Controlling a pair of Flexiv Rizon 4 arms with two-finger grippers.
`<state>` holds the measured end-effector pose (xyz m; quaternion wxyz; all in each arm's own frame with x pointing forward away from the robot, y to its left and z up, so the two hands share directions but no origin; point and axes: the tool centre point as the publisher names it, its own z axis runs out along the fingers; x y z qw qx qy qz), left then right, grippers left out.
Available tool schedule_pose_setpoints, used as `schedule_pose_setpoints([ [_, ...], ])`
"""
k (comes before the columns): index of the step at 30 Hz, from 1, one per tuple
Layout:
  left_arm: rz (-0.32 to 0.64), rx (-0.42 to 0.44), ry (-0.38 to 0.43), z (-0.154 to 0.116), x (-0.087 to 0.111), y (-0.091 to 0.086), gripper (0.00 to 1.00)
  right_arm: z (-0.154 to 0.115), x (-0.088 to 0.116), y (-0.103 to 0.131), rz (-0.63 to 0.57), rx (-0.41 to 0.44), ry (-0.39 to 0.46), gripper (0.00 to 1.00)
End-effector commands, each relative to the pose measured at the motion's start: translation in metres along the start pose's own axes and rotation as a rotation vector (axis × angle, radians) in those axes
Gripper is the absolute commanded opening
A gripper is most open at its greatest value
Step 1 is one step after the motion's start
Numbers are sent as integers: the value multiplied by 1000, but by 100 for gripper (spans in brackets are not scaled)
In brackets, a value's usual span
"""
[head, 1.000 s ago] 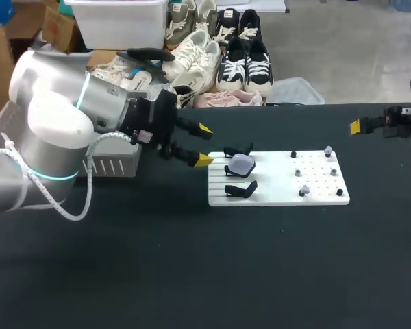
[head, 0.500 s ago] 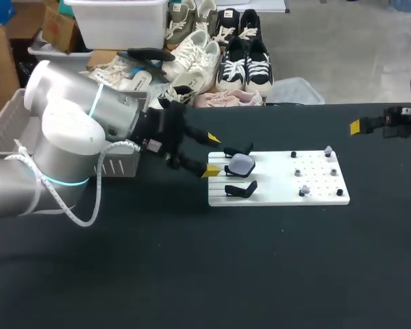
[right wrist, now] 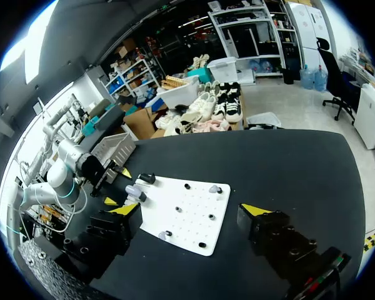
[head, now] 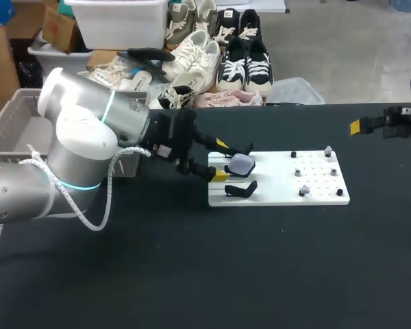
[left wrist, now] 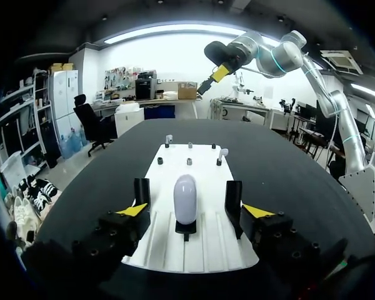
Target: Pick up each earbud case from the left stands, insert the matching earbuds, close the lid, and place the case in the box.
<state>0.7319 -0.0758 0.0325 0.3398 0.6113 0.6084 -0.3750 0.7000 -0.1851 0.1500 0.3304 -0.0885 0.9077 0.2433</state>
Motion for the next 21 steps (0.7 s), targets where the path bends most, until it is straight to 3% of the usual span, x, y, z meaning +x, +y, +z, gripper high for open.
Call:
schedule_pose_setpoints([
  [1,-2,11,5,9,1,9,91,0,0,0,0,0,0,100],
  [8,2,12,4,14,-2,12,87,0,0,0,0,0,0,100],
  [13,5,17,4,16,-3,12,74,0,0,0,0,0,0,100],
  [21,6,19,6,20,-2,13,68,0,0,0,0,0,0,100],
])
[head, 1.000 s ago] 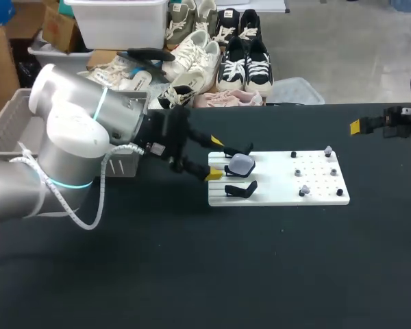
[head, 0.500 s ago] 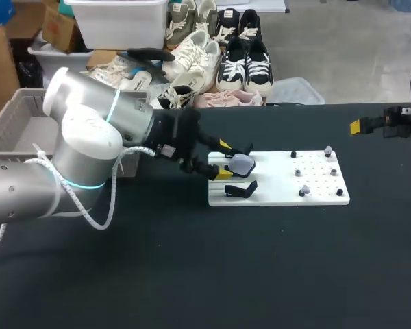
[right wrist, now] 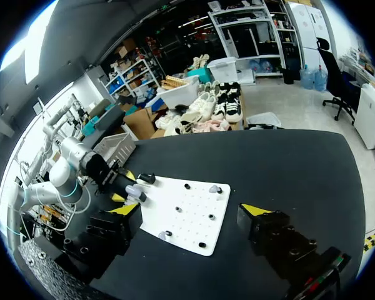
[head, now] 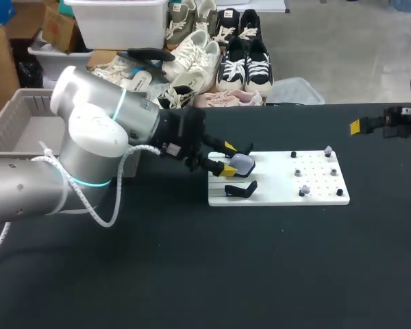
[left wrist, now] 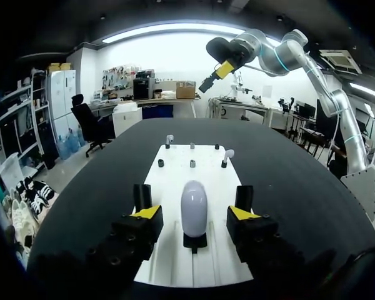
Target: Pick up each earbud case from the left stands, insert the matching earbuds, close the lid, and place the case in the box.
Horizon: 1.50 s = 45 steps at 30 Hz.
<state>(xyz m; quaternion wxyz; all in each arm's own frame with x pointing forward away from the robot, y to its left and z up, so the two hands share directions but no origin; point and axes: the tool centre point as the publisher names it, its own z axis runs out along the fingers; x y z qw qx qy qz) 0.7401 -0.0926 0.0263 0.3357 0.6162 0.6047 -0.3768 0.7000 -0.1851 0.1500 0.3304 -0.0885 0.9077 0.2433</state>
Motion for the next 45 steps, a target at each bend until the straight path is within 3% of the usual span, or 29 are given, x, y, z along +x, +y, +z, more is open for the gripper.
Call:
schedule_pose_setpoints([
  [1,-1,5,2,3,1,4,67,0,0,0,0,0,0,100],
  [16,-3,12,7,10,2,5,63,0,0,0,0,0,0,100],
  [21,0,2,13,12,3,7,49,0,0,0,0,0,0,100],
  [30,3,-7,15,14,5,8,55,0,0,0,0,0,0,100],
  [36,4,3,14,14,5,7,49,0,0,0,0,0,0,100],
  [38,5,6,14,14,4,6,41,0,0,0,0,0,0,100],
  [42,4,10,13,14,5,5,2,0,0,0,0,0,0,100],
  [45,2,11,12,13,5,4,0,0,0,0,0,0,0,100],
])
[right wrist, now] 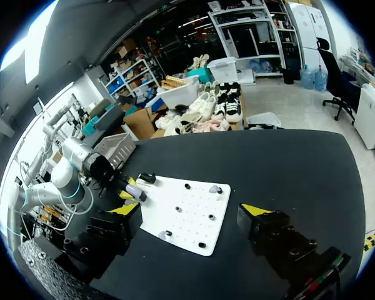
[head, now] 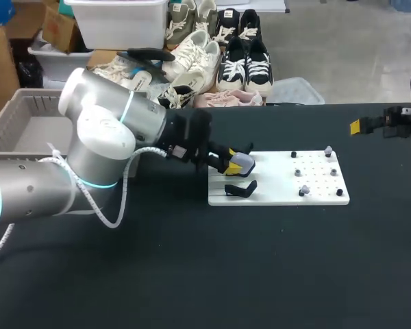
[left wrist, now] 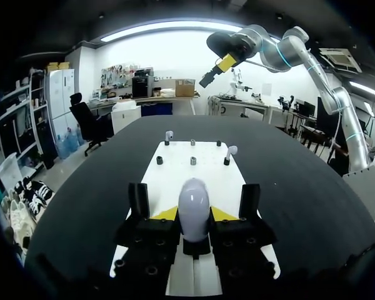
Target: Pick up each earbud case from the left stands, insert the matching earbuds, close the lid, and place the case in the box.
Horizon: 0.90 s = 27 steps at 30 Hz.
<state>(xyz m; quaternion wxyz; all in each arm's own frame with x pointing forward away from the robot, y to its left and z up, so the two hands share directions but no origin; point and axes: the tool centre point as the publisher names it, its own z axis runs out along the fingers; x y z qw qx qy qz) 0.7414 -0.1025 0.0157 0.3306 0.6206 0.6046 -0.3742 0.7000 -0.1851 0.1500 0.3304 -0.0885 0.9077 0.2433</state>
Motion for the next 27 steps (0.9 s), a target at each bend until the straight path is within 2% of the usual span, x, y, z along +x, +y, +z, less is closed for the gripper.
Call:
schedule_pose_setpoints([
  [1,-2,5,-1,-2,1,1,0,0,0,0,0,0,0,100],
  [6,-12,-2,-33,-10,-7,-2,0,0,0,0,0,0,0,100],
  [10,-24,-13,-78,-23,-22,-8,0,0,0,0,0,0,0,100],
  [15,-14,-12,-166,-41,-50,-25,0,0,0,0,0,0,0,100],
  [20,13,-50,-274,-52,-76,-43,0,0,0,0,0,0,0,100],
  [23,27,-100,-328,-51,-86,-50,0,0,0,0,0,0,0,100],
  [27,55,-115,-368,-52,-93,-60,0,0,0,0,0,0,0,100],
])
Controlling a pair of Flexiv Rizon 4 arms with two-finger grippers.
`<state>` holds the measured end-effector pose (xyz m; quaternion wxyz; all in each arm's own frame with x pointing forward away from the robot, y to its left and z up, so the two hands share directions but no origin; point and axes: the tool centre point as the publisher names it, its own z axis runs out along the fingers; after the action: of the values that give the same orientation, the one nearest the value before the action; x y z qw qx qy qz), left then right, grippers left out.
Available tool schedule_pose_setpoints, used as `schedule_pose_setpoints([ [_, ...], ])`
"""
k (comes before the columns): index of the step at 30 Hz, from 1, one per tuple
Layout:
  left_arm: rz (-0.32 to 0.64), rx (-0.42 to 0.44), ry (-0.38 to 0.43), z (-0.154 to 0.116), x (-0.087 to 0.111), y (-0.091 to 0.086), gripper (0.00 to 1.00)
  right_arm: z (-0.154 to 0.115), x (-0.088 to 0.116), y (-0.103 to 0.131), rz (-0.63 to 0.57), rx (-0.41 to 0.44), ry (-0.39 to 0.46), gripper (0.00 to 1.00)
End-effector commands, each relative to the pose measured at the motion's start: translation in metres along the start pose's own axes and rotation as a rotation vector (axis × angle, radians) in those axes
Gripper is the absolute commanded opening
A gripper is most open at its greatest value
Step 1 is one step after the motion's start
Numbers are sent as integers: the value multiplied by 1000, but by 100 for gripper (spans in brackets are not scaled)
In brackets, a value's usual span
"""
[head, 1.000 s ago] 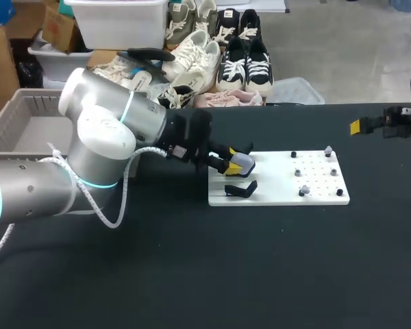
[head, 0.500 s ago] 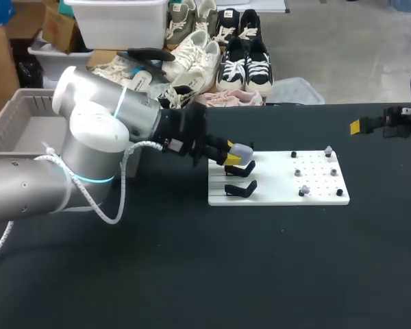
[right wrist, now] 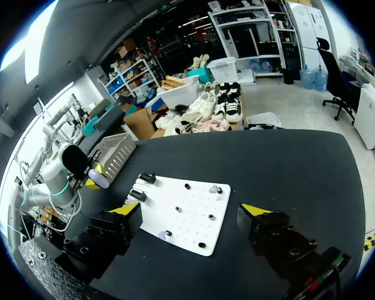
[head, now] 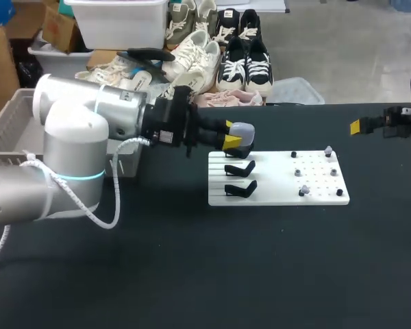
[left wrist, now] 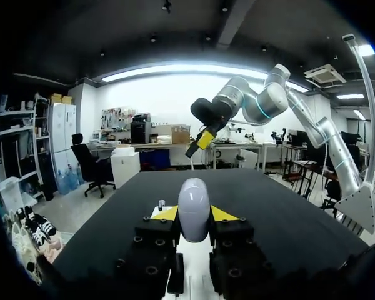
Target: Pick up each earbud case from the left stands, insert the matching earbuds, close the lid, and place the case in the box.
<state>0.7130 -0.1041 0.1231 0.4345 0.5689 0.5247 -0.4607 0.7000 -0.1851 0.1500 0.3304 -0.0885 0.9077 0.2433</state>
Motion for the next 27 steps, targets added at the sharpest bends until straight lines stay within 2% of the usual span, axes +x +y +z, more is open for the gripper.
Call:
schedule_pose_setpoints([
  [1,33,-112,-49,-2,-3,-30,0,0,0,0,0,0,0,100],
  [7,56,-119,-73,-9,-12,-42,0,0,0,0,0,0,0,100],
  [27,56,-119,-73,-9,-12,-42,0,0,0,0,0,0,0,100],
])
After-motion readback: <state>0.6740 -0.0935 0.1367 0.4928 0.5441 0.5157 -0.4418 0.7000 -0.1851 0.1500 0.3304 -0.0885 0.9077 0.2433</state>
